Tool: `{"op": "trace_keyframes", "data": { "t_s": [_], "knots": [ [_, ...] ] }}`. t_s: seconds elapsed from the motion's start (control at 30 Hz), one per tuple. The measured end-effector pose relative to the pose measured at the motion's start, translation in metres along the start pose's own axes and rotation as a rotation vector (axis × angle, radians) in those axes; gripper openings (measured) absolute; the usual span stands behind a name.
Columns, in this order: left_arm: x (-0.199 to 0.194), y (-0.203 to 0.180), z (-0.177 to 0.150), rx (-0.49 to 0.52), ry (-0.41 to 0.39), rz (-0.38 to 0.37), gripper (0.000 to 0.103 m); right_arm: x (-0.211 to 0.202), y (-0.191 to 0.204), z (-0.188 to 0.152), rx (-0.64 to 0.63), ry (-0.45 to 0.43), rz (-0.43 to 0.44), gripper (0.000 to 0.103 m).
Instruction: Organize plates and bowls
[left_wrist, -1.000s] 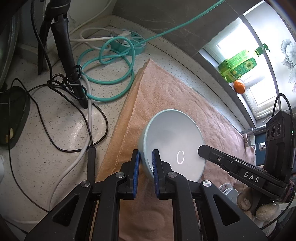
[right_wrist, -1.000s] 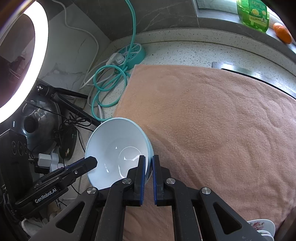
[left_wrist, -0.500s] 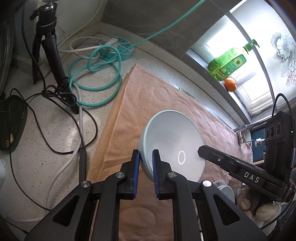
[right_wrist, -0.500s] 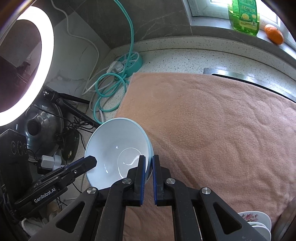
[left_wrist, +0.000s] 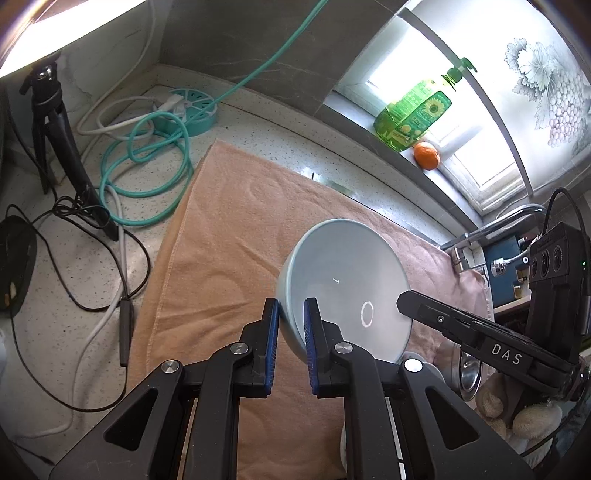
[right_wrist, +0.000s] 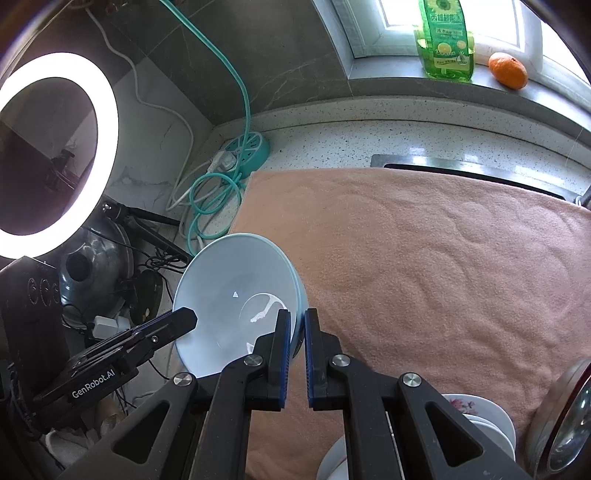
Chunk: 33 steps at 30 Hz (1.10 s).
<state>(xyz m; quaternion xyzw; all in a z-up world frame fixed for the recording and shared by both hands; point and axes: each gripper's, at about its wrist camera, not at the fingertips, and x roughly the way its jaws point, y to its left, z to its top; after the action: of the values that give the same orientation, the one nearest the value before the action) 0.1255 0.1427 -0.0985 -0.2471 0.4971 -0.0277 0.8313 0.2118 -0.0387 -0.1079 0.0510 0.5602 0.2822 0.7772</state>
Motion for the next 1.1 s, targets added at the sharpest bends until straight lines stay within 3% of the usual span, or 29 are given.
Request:
{"op": "trace_keyframes", "data": {
  "t_s": [0.5, 1.1],
  "knots": [
    [0.004, -0.073, -0.024, 0.06, -0.001, -0.011, 0.012, -0.067, -0.05, -0.018, 0.02, -0.067, 0.006, 0.007],
    [0.029, -0.177, -0.066, 0.138, 0.031, -0.066, 0.012, -0.142, -0.149, -0.056, 0.098, -0.111, -0.017, 0.007]
  ]
}}
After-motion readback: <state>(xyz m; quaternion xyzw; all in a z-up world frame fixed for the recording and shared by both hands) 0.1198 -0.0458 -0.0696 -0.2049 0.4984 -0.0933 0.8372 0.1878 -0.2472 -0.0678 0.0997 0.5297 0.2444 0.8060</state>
